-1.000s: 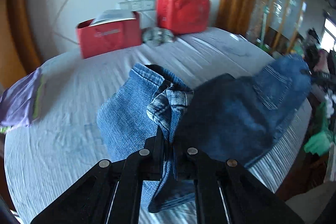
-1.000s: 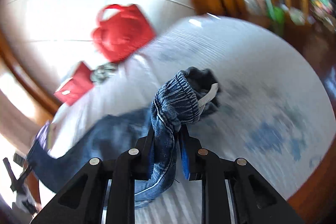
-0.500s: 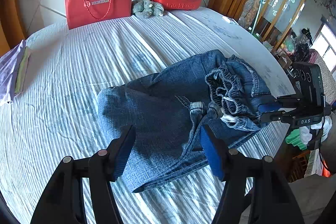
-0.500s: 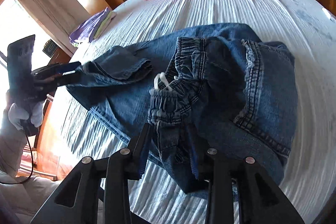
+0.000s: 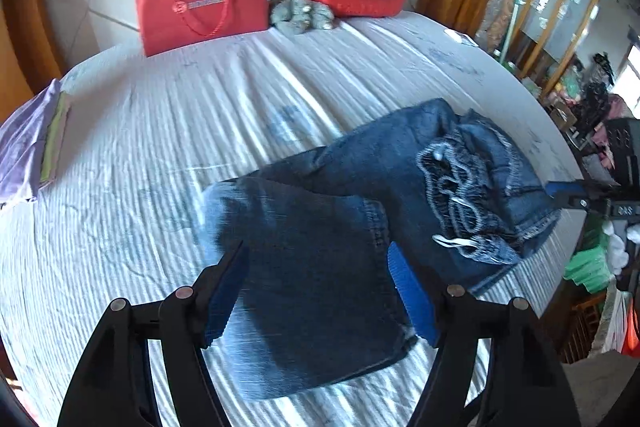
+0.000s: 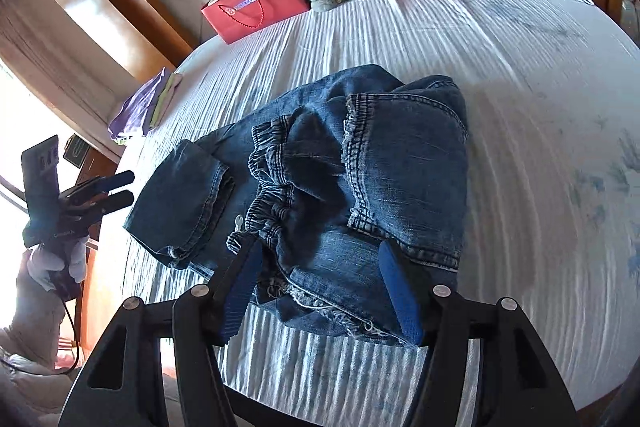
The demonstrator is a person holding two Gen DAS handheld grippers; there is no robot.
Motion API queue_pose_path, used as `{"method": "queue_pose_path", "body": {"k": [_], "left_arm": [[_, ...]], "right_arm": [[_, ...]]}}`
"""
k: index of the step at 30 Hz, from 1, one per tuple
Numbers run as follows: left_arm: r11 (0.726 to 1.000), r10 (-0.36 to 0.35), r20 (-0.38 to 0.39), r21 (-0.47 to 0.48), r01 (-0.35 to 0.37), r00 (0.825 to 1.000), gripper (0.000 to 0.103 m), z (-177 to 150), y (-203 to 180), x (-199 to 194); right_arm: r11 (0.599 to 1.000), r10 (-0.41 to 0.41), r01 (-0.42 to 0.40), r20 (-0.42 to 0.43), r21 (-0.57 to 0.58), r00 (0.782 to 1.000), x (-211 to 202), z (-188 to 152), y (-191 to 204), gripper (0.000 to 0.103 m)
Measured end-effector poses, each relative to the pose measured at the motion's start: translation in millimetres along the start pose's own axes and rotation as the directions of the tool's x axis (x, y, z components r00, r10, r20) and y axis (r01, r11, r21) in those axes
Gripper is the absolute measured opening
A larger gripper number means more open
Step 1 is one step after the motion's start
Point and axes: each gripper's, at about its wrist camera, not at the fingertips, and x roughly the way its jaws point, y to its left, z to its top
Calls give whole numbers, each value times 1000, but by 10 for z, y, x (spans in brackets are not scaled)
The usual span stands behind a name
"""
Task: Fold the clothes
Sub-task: 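Lift the waistband with the right gripper and fold it onto the hems, then open both grippers and release the folded jeans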
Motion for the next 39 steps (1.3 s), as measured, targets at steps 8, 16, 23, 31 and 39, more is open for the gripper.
{"method": "queue_pose_path", "body": {"k": [8,16,23,31,39], "left_arm": [[969,170,-29,-176,-172,985,73,-287,843,94],[993,58,-67,-98,-65,996,73,-523,835,224],[995,34,-104,-86,-43,994,72,-636,939,360],[996,-20,-85,-88,12,996,73,-612,905,291],[996,-47,-83,-78,40,995,73,-408,723,444]], "right_arm": [[993,119,-119,-7,-22,993,420,105,609,41],[996,91,-90,-118,18,989,1324,78,1178,41],[1000,-20,22,-107,18,994,1770,291,1366,42],[964,-174,158,-60,-215,983,1685,527,1666,7],[967,-192,168,-116,-190,974,1589,797,1234,17]]}}
